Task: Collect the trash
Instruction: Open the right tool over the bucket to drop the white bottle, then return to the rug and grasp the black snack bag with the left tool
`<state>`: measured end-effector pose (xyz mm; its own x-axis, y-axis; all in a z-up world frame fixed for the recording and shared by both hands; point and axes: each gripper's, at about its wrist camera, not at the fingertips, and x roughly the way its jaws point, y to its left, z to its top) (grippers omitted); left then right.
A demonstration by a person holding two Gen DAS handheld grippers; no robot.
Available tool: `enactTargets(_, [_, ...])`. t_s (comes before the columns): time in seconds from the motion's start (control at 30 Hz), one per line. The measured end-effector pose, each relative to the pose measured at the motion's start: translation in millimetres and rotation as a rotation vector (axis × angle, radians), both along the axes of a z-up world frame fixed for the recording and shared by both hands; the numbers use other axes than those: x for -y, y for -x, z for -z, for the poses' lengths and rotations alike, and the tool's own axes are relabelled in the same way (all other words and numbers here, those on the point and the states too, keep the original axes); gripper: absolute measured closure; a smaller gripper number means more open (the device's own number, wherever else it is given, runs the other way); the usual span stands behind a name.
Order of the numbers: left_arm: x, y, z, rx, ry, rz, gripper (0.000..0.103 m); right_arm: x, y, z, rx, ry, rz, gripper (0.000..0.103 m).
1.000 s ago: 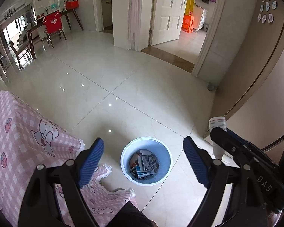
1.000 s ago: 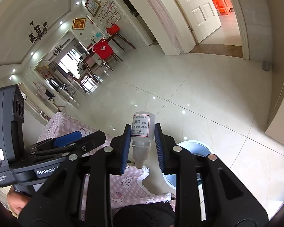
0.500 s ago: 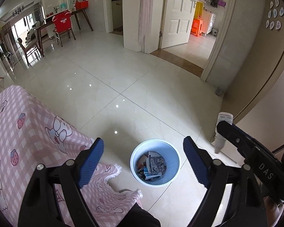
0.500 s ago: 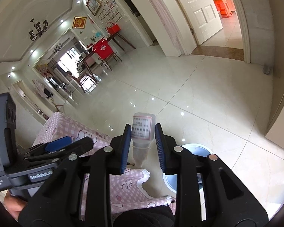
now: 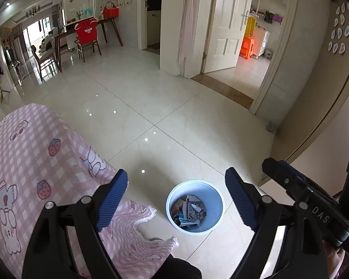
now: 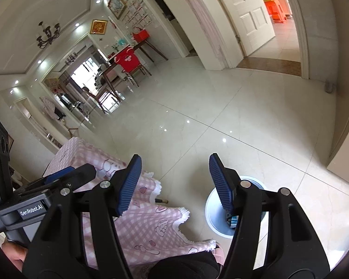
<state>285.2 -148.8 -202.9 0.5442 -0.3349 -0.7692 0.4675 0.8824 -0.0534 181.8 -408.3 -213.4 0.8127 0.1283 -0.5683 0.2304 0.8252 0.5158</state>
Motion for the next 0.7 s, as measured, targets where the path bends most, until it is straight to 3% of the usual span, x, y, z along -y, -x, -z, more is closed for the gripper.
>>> enactTargets(0.2, [-68, 9, -37, 0.086, 0.02, -0.084, 0.019, -53, -10, -32, 0.059, 0.024, -0.121, 0.043])
enactTargets(0.4, [-164, 13, -61, 0.172, -0.03, -0.223, 0.018, -141, -29, -64, 0.112, 0.048, -0.295, 0.042])
enactTargets(0.7, [-329, 4, -57, 0.165, -0.09, -0.478, 0.018, -294, -70, -85, 0.117, 0.122, -0.553, 0.042])
